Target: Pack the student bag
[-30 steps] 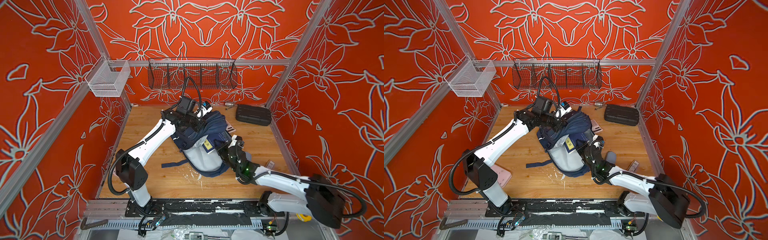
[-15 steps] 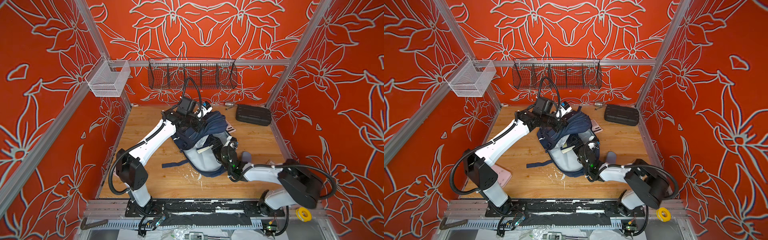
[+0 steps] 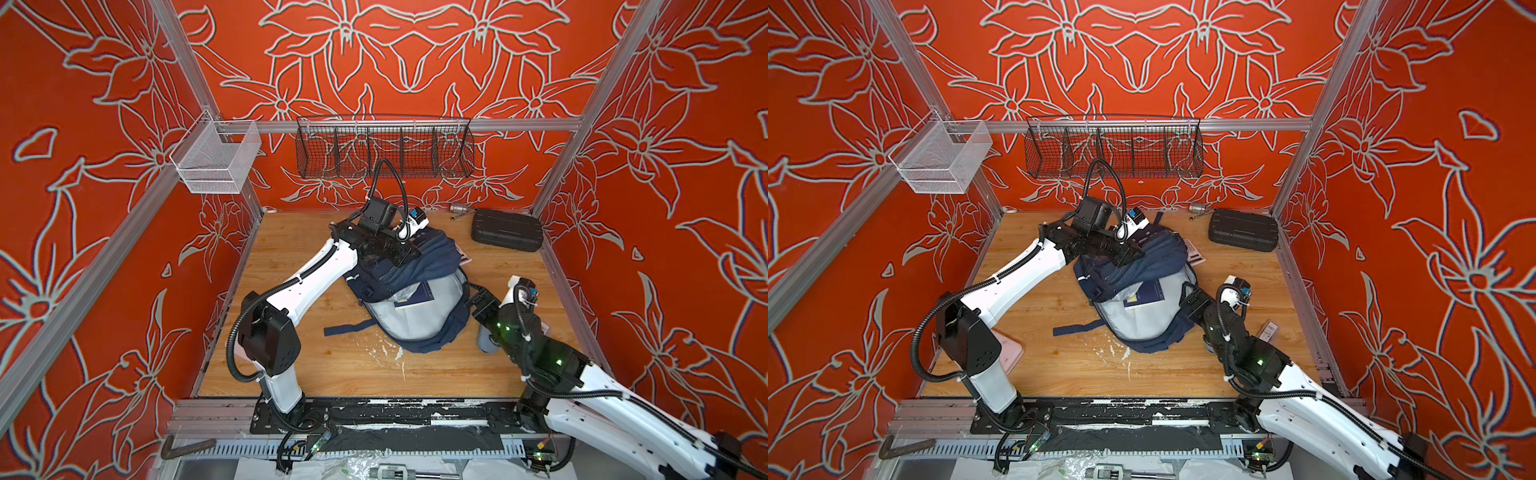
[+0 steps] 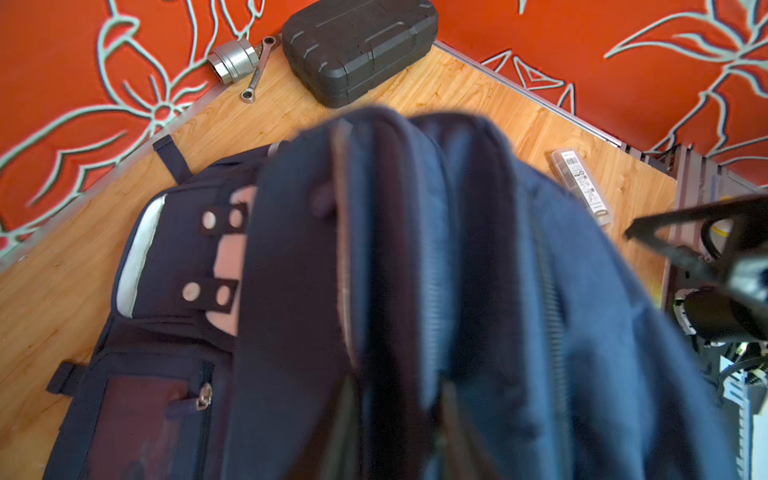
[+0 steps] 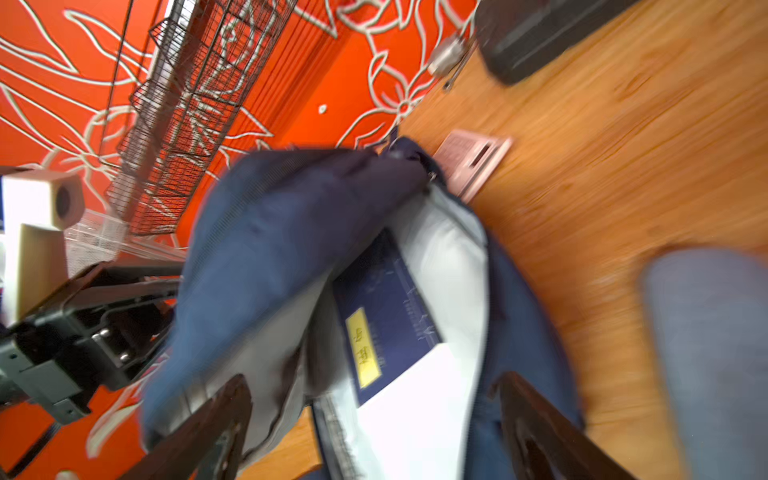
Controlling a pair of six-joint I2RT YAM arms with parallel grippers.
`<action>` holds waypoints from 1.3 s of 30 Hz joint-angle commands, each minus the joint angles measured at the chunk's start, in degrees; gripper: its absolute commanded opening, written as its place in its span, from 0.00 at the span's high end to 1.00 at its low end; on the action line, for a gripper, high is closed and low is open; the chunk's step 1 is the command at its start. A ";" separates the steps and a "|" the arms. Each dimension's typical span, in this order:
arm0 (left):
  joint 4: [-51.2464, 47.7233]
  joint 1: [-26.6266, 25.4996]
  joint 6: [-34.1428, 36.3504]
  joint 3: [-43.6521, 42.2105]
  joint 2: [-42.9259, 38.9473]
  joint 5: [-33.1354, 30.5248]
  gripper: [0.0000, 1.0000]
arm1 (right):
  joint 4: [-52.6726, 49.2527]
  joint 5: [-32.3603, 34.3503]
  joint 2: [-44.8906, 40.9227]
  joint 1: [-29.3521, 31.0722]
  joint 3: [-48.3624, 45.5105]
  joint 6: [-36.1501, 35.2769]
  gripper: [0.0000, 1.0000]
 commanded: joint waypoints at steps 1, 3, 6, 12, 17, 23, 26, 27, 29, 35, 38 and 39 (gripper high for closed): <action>4.99 0.06 2.77 -3.50 -2.37 -0.07 0.25 | -10.92 0.08 -0.80 -2.34 6.13 -15.00 0.11; 4.96 0.26 4.64 -5.61 -4.53 -1.38 0.19 | -13.93 -1.43 0.91 -3.60 9.81 -20.58 0.14; 2.55 1.56 5.74 -8.72 -8.31 -3.22 0.16 | -12.01 -6.54 3.35 -4.89 13.71 -32.35 0.18; -1.36 7.83 6.92 -22.86 -18.40 -6.13 0.22 | -11.95 -25.84 15.50 -6.95 22.10 -55.44 0.28; -4.32 13.56 4.97 -32.51 -23.39 -6.65 0.33 | -12.50 -40.26 26.37 -7.28 26.30 -71.61 0.25; -3.97 15.10 1.58 -37.74 -21.47 -7.60 0.39 | -10.77 -50.62 33.20 -7.22 25.08 -92.91 0.23; -2.28 15.49 1.20 -38.99 -19.82 -8.52 0.40 | -9.01 -53.45 34.72 -6.66 21.51 -104.13 0.26; -1.66 15.62 1.38 -39.26 -19.51 -8.64 0.40 | -8.18 -52.97 35.66 -6.08 20.63 -106.02 0.29; -0.46 15.67 1.99 -39.71 -18.88 -9.00 0.40 | -6.70 -50.22 38.33 -4.29 19.68 -108.71 0.32; 1.37 17.49 5.01 -41.46 -18.81 -9.34 0.41 | 6.34 -42.17 44.04 -1.62 14.98 -111.76 0.32; 4.23 18.72 6.63 -42.21 -18.71 -10.51 0.36 | 8.55 -40.38 48.16 -1.50 14.95 -113.58 0.33; 5.70 19.00 8.10 -42.63 -18.70 -10.80 0.35 | 8.32 -40.01 49.39 -1.51 15.23 -114.49 0.33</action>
